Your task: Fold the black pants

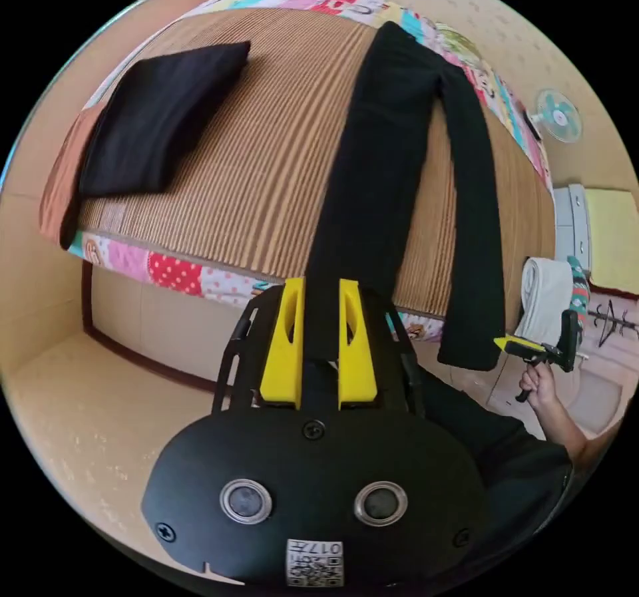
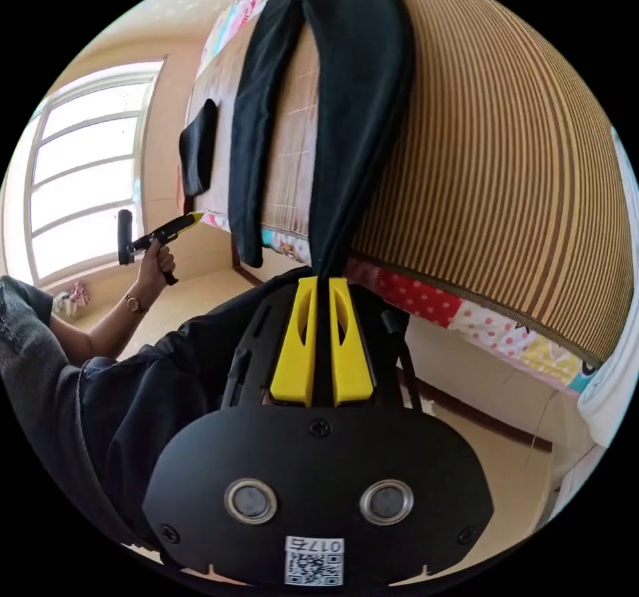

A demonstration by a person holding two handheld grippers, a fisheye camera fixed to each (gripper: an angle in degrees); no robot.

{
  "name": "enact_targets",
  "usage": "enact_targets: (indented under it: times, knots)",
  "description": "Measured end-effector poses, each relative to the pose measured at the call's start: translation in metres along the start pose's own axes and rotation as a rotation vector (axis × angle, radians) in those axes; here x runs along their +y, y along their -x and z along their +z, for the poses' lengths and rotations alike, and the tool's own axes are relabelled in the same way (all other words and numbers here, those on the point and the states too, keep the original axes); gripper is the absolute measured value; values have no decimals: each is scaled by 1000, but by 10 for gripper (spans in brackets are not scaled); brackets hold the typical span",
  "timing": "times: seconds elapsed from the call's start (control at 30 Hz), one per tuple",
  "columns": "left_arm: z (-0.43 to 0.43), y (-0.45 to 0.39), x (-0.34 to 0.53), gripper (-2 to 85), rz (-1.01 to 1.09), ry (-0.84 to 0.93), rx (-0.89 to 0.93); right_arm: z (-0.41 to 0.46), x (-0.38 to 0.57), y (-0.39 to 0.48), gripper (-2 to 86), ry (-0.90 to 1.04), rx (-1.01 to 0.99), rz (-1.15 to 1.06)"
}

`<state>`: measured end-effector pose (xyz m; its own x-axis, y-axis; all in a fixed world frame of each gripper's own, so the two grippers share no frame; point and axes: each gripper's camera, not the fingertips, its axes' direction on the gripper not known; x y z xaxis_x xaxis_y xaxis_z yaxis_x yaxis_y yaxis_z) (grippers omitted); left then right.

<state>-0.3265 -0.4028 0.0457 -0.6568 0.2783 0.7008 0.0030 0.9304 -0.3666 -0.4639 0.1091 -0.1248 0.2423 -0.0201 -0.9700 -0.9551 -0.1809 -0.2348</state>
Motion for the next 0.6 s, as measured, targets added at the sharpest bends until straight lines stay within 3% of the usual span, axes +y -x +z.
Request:
enact_targets:
  times: [0.17, 0.23, 0.3, 0.37, 0.43, 0.47, 0.53, 0.6]
  knots:
    - [-9, -136, -62, 188, 332, 124, 449, -27, -26, 76, 31, 1, -49, -217]
    - [-11, -166, -83, 190, 435, 137, 411, -37, -42, 103, 32, 16, -92, -341]
    - [-4, -186, -109, 106, 519, 269, 336, -45, -54, 117, 33, 58, -123, -441]
    - [-3, -181, -115, 48, 502, 306, 239, -56, -64, 124, 35, 145, -143, -563]
    - [-12, -163, -116, 43, 462, 299, 282, -70, -82, 114, 39, 351, -72, -705]
    - [-16, -147, -118, 42, 401, 311, 340, -78, -89, 107, 40, 358, -17, -704]
    - [-20, -124, -120, 41, 328, 332, 437, -131, -135, 73, 46, 241, 177, -619]
    - [-28, -99, -118, 41, 255, 320, 550, -181, -188, 40, 57, 90, 220, -448]
